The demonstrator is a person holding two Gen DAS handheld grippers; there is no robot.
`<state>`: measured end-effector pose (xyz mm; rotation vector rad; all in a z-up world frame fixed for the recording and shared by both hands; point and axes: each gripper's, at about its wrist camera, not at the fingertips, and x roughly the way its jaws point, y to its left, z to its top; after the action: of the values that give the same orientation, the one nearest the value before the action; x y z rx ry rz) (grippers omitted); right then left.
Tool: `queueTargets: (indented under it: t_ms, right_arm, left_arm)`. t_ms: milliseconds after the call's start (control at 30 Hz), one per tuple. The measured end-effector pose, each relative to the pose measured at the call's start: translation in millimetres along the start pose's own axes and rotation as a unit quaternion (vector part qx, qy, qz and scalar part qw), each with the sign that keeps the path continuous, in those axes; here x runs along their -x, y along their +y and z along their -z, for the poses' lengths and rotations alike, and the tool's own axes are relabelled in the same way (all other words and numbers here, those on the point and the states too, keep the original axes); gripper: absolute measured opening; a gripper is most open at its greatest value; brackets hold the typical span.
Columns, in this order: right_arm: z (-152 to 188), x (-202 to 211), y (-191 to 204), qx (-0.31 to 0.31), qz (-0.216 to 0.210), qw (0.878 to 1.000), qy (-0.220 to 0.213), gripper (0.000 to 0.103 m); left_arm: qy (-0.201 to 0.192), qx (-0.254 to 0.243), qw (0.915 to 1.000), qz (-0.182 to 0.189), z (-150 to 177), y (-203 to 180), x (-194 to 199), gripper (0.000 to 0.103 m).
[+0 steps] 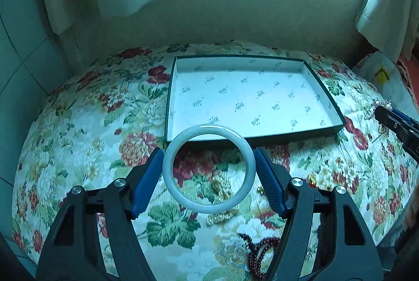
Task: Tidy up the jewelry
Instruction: 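Carry the bangle and brooch into the box and open both tools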
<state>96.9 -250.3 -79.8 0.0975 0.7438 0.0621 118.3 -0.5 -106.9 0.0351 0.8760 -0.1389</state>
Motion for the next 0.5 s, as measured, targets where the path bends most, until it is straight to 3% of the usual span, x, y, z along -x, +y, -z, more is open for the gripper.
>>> queueTargets:
  t_ms: [300,500]
  right_arm:
    - [-45,-50,-6,-0.012,-0.006,1.000,-0.016,0.036]
    - [-38,-103,-13,-0.014,-0.006,1.000,0.026,0.036]
  left_arm:
    - [-0.019,0.005,0.9998,0.002,-60,-6,-46,0.071]
    - [0.004,0.009,0.9999,0.005,-65,-7,-99,0.071]
